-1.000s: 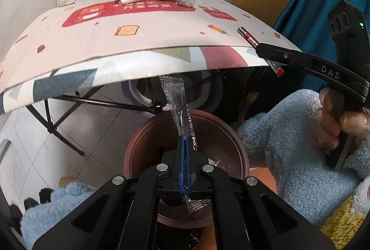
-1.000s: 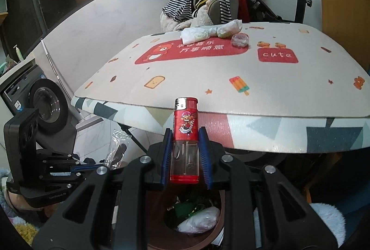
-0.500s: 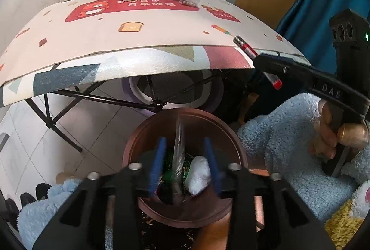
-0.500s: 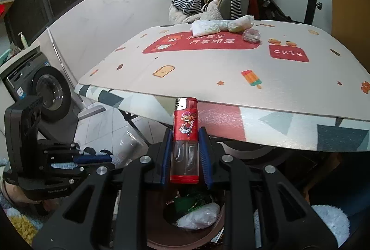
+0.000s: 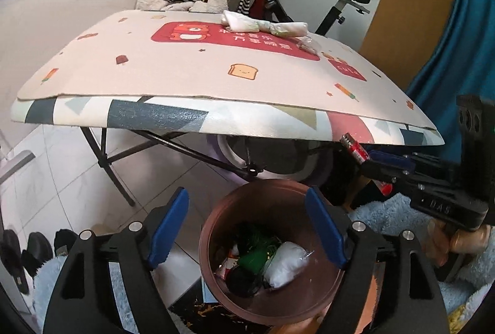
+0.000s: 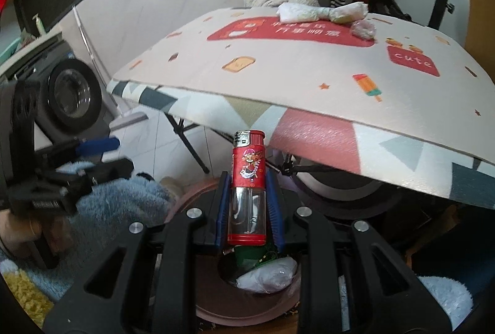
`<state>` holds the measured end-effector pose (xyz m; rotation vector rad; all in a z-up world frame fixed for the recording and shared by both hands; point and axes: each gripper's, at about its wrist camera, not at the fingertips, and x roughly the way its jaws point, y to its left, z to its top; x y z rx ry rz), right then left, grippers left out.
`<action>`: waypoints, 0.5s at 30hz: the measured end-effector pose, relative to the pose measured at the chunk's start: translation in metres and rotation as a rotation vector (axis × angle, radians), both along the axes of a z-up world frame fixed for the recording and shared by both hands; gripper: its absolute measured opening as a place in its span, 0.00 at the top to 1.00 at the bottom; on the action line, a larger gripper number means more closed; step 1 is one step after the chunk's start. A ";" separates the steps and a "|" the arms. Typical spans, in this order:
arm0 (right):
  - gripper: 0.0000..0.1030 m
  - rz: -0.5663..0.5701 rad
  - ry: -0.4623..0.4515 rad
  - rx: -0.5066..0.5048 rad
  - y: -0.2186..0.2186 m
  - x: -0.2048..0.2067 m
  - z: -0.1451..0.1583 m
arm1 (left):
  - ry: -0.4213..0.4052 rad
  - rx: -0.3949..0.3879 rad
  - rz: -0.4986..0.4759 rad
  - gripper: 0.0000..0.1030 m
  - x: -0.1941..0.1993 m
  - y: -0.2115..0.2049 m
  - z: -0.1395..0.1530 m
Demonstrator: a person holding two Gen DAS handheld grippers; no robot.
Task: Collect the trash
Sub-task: 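Carry the red lighter and wrapped fork over the brown bin and release both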
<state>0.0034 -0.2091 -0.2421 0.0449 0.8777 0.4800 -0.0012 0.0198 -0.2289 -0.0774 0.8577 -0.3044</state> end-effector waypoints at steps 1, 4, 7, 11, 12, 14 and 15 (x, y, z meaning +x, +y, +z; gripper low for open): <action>0.74 0.004 0.002 -0.007 0.002 0.000 -0.001 | 0.003 0.000 0.004 0.26 0.001 0.001 -0.001; 0.73 0.011 0.009 -0.021 0.005 0.000 -0.003 | 0.001 -0.002 0.004 0.26 0.000 0.001 0.000; 0.59 0.009 0.006 -0.023 0.005 -0.001 -0.002 | 0.000 0.002 -0.002 0.26 0.000 -0.001 0.000; 0.15 -0.030 -0.018 -0.039 0.003 -0.001 0.000 | 0.004 0.002 -0.003 0.26 0.000 -0.002 -0.001; 0.12 -0.038 -0.026 -0.036 0.002 -0.002 0.001 | 0.006 0.001 -0.002 0.26 0.001 -0.002 -0.001; 0.06 -0.051 -0.024 -0.038 0.000 -0.001 0.001 | 0.006 -0.001 0.001 0.26 0.001 -0.002 -0.001; 0.06 -0.057 -0.023 -0.044 0.000 0.000 0.000 | 0.006 -0.003 0.002 0.26 0.001 -0.001 -0.001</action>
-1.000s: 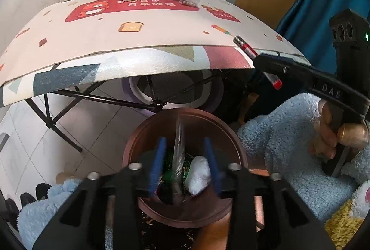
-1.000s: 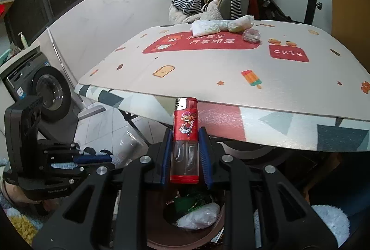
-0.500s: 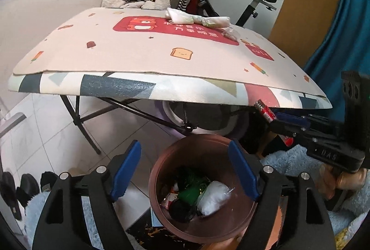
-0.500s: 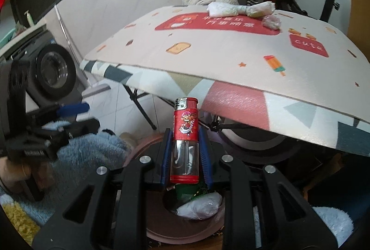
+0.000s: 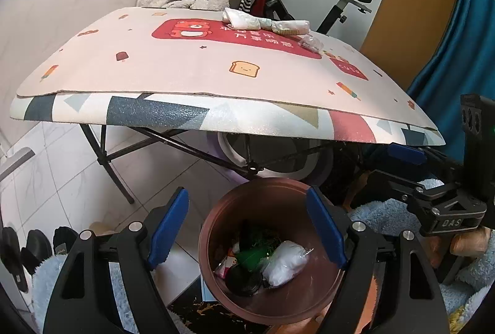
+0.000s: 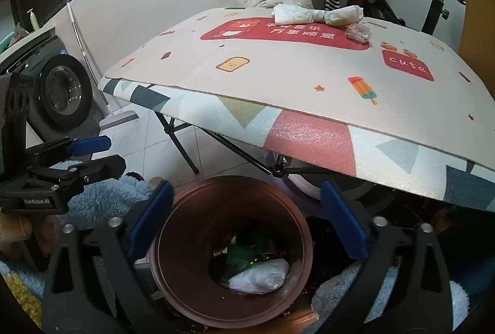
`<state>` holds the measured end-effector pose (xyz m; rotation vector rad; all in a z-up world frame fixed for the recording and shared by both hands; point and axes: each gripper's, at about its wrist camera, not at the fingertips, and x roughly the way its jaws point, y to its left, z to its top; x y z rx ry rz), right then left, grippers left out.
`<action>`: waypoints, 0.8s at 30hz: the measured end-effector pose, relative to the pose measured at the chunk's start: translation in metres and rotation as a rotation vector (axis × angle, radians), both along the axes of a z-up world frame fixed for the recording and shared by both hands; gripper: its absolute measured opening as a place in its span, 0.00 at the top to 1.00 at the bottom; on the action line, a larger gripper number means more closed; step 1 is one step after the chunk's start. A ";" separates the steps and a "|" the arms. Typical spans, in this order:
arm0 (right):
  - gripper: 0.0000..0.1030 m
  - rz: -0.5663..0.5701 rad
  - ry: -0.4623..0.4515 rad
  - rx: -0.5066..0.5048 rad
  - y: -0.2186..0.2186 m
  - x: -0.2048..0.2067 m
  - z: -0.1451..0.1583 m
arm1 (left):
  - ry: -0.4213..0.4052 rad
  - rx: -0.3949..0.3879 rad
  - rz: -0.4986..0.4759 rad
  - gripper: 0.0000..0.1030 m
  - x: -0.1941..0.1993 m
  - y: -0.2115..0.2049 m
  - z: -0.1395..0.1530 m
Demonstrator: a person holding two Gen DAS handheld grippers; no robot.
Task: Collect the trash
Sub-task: 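Carry the red lighter and wrapped fork over the brown bin and release both, then grasp the white wrapped cutlery pack with the left gripper while the right gripper grasps the clear plastic bag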
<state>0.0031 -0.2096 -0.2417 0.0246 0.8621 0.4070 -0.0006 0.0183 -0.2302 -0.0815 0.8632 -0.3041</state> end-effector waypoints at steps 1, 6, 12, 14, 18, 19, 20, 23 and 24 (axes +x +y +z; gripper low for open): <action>0.06 -0.010 0.001 -0.005 -0.001 0.001 0.000 | 0.001 -0.007 -0.003 0.26 0.001 0.001 0.000; 0.06 -0.038 -0.025 0.000 -0.005 0.000 0.003 | 0.002 -0.017 -0.014 0.26 0.001 0.000 0.000; 0.06 -0.072 -0.040 0.017 -0.012 0.002 0.006 | 0.002 -0.028 -0.013 0.26 0.002 -0.001 -0.001; 0.06 -0.086 -0.038 0.023 -0.016 0.004 0.007 | -0.003 -0.041 0.000 0.26 0.005 0.002 0.002; 0.06 -0.120 -0.059 0.059 -0.028 0.009 0.017 | -0.027 -0.081 0.024 0.26 0.015 0.013 0.018; 0.06 -0.131 -0.086 0.078 -0.035 0.013 0.025 | -0.040 -0.083 0.028 0.26 0.020 0.016 0.025; 0.06 -0.140 -0.110 0.085 -0.042 0.018 0.031 | -0.054 -0.086 0.030 0.26 0.026 0.018 0.032; 0.06 -0.163 -0.150 0.078 -0.062 0.047 0.051 | -0.087 -0.102 0.033 0.26 0.047 0.023 0.050; 0.06 -0.163 -0.153 0.090 -0.070 0.061 0.057 | -0.101 -0.107 0.035 0.26 0.058 0.024 0.058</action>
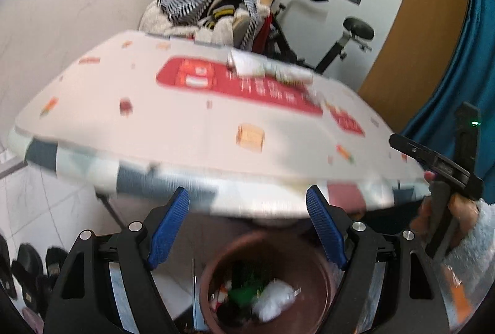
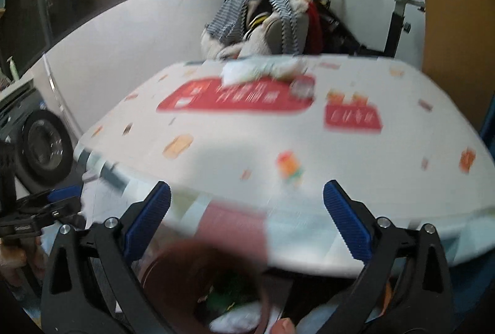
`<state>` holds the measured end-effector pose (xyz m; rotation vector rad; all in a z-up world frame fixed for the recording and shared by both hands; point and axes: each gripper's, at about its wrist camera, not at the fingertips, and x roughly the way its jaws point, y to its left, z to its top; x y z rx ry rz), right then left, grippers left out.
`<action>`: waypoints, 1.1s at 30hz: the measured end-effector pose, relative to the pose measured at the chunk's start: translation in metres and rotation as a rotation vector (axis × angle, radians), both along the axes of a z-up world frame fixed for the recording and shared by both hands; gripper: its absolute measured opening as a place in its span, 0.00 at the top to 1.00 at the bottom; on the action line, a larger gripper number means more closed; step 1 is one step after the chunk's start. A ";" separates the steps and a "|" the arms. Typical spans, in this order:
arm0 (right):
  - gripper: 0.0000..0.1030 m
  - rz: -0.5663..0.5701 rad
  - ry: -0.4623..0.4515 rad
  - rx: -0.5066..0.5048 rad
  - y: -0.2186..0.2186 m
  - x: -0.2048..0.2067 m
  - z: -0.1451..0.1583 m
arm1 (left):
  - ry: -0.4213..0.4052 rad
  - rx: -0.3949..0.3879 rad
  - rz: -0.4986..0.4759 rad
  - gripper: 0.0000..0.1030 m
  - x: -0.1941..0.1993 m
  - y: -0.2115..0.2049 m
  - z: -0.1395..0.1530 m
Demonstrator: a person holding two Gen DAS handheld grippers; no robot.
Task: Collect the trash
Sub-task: 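Grasp the white wrapped cutlery pack with the left gripper while the right gripper grasps the clear plastic bag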
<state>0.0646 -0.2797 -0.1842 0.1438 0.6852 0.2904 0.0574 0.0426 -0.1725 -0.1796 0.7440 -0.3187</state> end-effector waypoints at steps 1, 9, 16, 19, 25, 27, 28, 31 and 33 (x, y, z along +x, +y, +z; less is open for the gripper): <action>0.06 0.005 0.001 0.008 -0.005 0.011 0.004 | -0.009 -0.002 0.003 0.26 0.009 0.001 0.005; 0.06 -0.041 0.065 -0.109 -0.025 0.136 0.002 | -0.036 -0.026 0.017 0.26 0.099 0.001 0.029; 0.06 -0.132 0.153 -0.110 -0.023 0.224 -0.030 | -0.005 -0.051 0.011 0.26 0.178 -0.012 0.023; 0.15 -0.129 0.170 -0.118 -0.018 0.242 -0.041 | 0.003 -0.043 0.004 0.26 0.204 -0.021 0.017; 0.35 -0.095 0.223 -0.131 -0.013 0.256 -0.055 | 0.055 -0.078 0.020 0.26 0.250 -0.040 -0.011; 0.58 -0.066 0.244 -0.109 -0.014 0.257 -0.059 | 0.070 -0.080 0.023 0.26 0.265 -0.048 -0.017; 0.61 -0.068 0.258 -0.100 -0.015 0.257 -0.062 | 0.072 -0.082 0.020 0.26 0.270 -0.051 -0.020; 0.68 -0.072 0.218 -0.054 -0.020 0.248 -0.057 | 0.074 -0.077 0.020 0.27 0.294 -0.064 -0.024; 0.69 -0.084 0.168 -0.029 -0.024 0.240 -0.052 | 0.084 -0.072 0.027 0.27 0.312 -0.072 -0.027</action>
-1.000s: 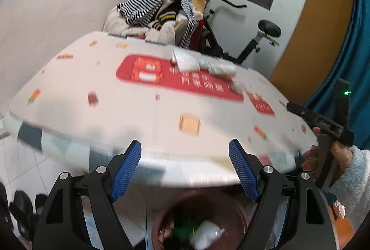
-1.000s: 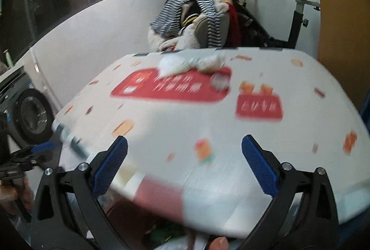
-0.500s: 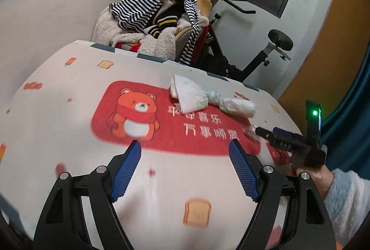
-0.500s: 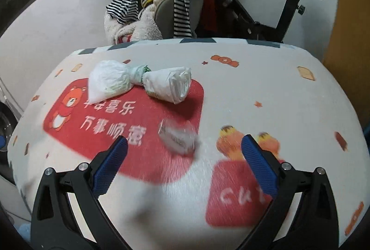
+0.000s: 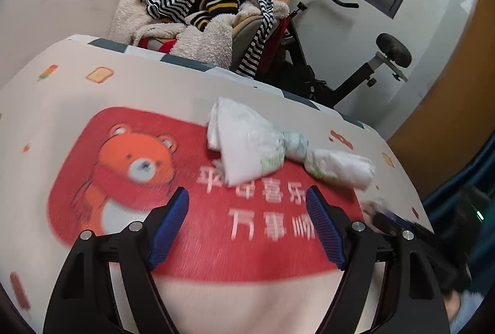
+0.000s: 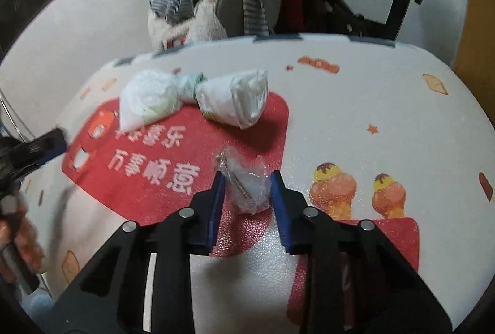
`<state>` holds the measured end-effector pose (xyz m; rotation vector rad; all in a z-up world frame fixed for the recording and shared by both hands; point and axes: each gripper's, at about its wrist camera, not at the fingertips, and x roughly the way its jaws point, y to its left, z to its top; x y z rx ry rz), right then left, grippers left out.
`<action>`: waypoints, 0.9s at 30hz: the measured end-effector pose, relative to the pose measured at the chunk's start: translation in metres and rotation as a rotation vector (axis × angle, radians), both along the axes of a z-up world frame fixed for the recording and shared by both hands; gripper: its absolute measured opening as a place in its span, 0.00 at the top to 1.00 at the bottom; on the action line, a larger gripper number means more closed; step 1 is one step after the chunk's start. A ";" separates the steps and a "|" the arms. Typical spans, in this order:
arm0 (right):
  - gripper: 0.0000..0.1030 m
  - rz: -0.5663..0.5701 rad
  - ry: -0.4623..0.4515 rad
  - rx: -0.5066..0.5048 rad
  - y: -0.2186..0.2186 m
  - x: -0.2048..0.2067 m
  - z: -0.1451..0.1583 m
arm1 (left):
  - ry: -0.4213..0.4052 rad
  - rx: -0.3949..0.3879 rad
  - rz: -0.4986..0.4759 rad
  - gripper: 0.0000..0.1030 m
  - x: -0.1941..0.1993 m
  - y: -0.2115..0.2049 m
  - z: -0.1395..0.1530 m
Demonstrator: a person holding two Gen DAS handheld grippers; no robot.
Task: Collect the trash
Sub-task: 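Grasp the white wrapped cutlery pack with the left gripper while the right gripper grasps the clear plastic bag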
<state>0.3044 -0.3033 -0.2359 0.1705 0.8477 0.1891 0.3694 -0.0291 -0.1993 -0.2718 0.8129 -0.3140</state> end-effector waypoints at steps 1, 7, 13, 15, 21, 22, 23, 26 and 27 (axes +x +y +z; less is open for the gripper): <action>0.69 -0.011 -0.022 0.003 -0.002 -0.003 0.002 | 0.003 0.004 0.007 0.26 0.006 -0.002 -0.001; 0.69 -0.080 -0.085 0.036 -0.013 -0.013 0.009 | 0.077 -0.047 0.098 0.30 0.059 -0.006 -0.021; 0.70 -0.088 -0.067 0.055 -0.017 -0.008 0.007 | 0.144 -0.047 0.100 0.68 0.088 -0.009 -0.036; 0.70 -0.086 -0.065 0.049 -0.015 -0.007 0.007 | 0.113 -0.045 0.066 0.79 0.081 -0.011 -0.030; 0.70 -0.105 -0.077 0.075 -0.020 -0.008 0.007 | 0.074 -0.026 0.047 0.86 0.042 0.012 -0.007; 0.70 -0.113 -0.079 0.078 -0.022 -0.009 0.006 | 0.069 -0.026 0.045 0.86 0.034 0.017 -0.003; 0.70 -0.120 -0.080 0.077 -0.023 -0.010 0.007 | 0.066 -0.025 0.042 0.86 0.027 0.022 0.002; 0.70 -0.118 -0.085 0.052 -0.020 -0.011 0.008 | 0.046 -0.014 0.021 0.87 -0.003 0.038 0.020; 0.70 -0.116 -0.085 0.048 -0.018 -0.012 0.011 | 0.033 -0.005 0.005 0.87 -0.018 0.044 0.028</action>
